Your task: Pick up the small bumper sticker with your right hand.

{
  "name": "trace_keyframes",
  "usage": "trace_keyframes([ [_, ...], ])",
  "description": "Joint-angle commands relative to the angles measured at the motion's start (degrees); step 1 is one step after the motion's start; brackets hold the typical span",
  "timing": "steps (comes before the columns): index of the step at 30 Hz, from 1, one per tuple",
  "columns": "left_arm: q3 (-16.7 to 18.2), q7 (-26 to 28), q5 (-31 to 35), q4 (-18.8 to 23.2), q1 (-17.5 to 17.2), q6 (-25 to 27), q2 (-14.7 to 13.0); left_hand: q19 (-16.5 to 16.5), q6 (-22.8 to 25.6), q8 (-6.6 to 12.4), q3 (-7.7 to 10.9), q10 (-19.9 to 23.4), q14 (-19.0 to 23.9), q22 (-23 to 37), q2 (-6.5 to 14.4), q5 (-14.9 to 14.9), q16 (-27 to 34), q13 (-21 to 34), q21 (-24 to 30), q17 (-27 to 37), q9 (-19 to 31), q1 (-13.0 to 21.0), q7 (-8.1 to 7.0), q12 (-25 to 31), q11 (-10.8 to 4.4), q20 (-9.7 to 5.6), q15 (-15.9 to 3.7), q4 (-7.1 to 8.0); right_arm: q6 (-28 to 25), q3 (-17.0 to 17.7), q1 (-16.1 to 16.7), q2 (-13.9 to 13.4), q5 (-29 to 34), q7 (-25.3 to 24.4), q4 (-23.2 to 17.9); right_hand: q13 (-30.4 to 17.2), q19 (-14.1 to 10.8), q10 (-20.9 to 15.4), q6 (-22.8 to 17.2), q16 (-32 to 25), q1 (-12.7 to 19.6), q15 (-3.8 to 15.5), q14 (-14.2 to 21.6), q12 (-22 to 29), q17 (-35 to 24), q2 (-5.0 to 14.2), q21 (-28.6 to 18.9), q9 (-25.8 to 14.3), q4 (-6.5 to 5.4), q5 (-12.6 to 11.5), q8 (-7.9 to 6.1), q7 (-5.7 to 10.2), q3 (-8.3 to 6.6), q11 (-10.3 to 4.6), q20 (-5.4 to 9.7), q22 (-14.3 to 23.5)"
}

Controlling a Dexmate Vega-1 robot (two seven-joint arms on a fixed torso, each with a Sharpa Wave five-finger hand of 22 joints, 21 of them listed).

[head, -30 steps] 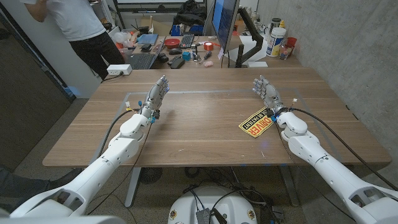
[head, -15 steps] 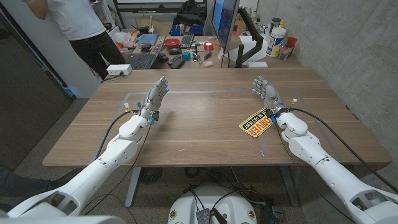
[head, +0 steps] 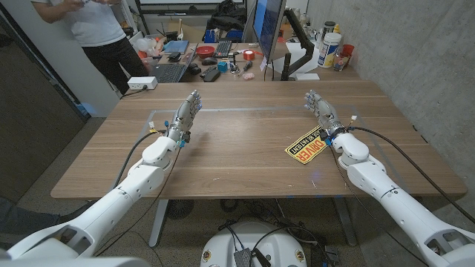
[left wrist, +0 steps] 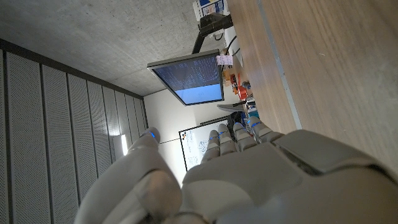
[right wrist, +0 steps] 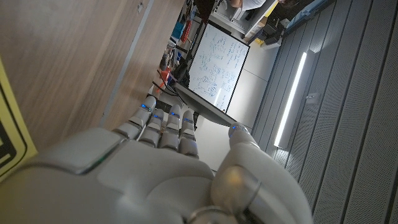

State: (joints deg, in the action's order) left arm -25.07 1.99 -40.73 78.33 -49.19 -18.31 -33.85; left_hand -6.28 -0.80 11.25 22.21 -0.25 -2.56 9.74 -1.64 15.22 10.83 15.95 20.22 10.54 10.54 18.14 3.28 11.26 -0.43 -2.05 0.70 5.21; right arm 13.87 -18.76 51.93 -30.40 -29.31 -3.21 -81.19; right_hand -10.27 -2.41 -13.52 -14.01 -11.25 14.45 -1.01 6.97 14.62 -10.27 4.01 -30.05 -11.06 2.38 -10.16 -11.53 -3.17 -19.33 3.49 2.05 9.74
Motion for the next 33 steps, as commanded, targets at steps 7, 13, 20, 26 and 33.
trace_keyframes([
  [7, -2.4, -1.6, -0.6, -3.0, 3.4, -0.4, 0.1, -0.5, 0.2, 0.30, 0.13, 0.1, -0.3, 0.3, 0.1, -0.3, 0.2, -0.3, -0.4, 0.1, 0.2, 0.7, -0.07, 0.1, -0.13, -0.58, -0.25, -0.39, 1.2, 0.5, 1.5, -1.3, 3.6, -2.6, -1.0, -0.2, -0.1, -0.1, -0.2, 0.0, 0.4, 0.14, -0.3, -0.4, -0.3, 0.54, 0.5, -0.2, 0.45, -0.1, 0.12, 0.78, -0.06, -0.23, 1.34, 0.1],
  [13, -2.9, -2.1, -0.6, -3.6, 4.2, -0.4, 0.1, -0.5, 0.2, 0.29, 0.11, 0.1, -0.3, 0.3, 0.1, -0.3, 0.2, -0.5, -0.6, 0.1, 0.2, 0.7, -0.08, 0.1, -0.02, -0.57, -0.26, -0.41, 1.7, 0.8, 2.5, -1.5, 3.7, -3.0, -1.8, -0.2, -0.1, -0.1, -0.2, 0.0, 0.4, 0.15, -0.3, -0.5, -0.3, 0.53, 0.7, -0.2, 0.54, -0.1, 0.14, 0.79, 0.05, -0.20, 1.23, 0.2],
  [20, -3.0, -3.0, -1.2, -4.6, 4.8, -0.7, 0.5, -0.5, 0.3, 0.29, 0.10, 0.3, -0.2, 0.3, 0.2, -0.4, 0.2, -0.8, -0.8, 0.1, 0.2, 0.8, -0.21, 0.2, -0.31, -0.54, -0.32, -0.46, 1.5, 1.0, 3.9, -2.7, 4.9, -4.2, -4.1, -0.2, -0.1, -0.1, -0.2, 0.0, 0.5, 0.11, -0.4, -0.7, -0.3, 0.55, 1.0, -0.2, 0.66, -0.1, 0.13, 0.83, 0.17, -0.31, 1.18, 0.2],
  [26, -3.2, -3.9, -1.6, -5.7, 5.4, -0.9, 1.0, -0.6, 0.4, 0.30, 0.09, 0.4, -0.2, 0.3, 0.2, -0.5, 0.2, -1.0, -1.0, 0.1, 0.2, 0.9, -0.29, 0.3, -0.34, -0.47, -0.34, -0.49, 1.1, 1.0, 4.7, -3.8, 6.5, -5.1, -5.6, -0.2, 0.0, 0.0, 0.0, 0.1, 0.6, 0.03, -0.5, -0.8, -0.3, 0.60, 1.2, -0.1, 0.80, -0.1, 0.20, 0.91, 0.20, -0.22, 1.05, 0.2],
  [33, -3.6, -4.5, -1.4, -6.5, 6.3, -0.6, 1.5, -0.6, 0.6, 0.37, 0.07, 0.4, 0.0, 0.3, 0.3, -0.5, 0.3, -1.2, -1.1, 0.1, 0.2, 0.9, -0.41, 0.3, -0.33, -0.43, -0.37, -0.53, 1.3, 1.0, 5.1, -4.6, 7.5, -5.3, -5.9, -0.2, 0.2, 0.2, 0.2, 0.2, 1.1, 0.08, -0.6, -1.0, -0.2, 0.89, 1.6, -0.1, 1.12, -0.1, 0.26, 1.01, 0.04, -0.32, 0.96, 0.2],
])
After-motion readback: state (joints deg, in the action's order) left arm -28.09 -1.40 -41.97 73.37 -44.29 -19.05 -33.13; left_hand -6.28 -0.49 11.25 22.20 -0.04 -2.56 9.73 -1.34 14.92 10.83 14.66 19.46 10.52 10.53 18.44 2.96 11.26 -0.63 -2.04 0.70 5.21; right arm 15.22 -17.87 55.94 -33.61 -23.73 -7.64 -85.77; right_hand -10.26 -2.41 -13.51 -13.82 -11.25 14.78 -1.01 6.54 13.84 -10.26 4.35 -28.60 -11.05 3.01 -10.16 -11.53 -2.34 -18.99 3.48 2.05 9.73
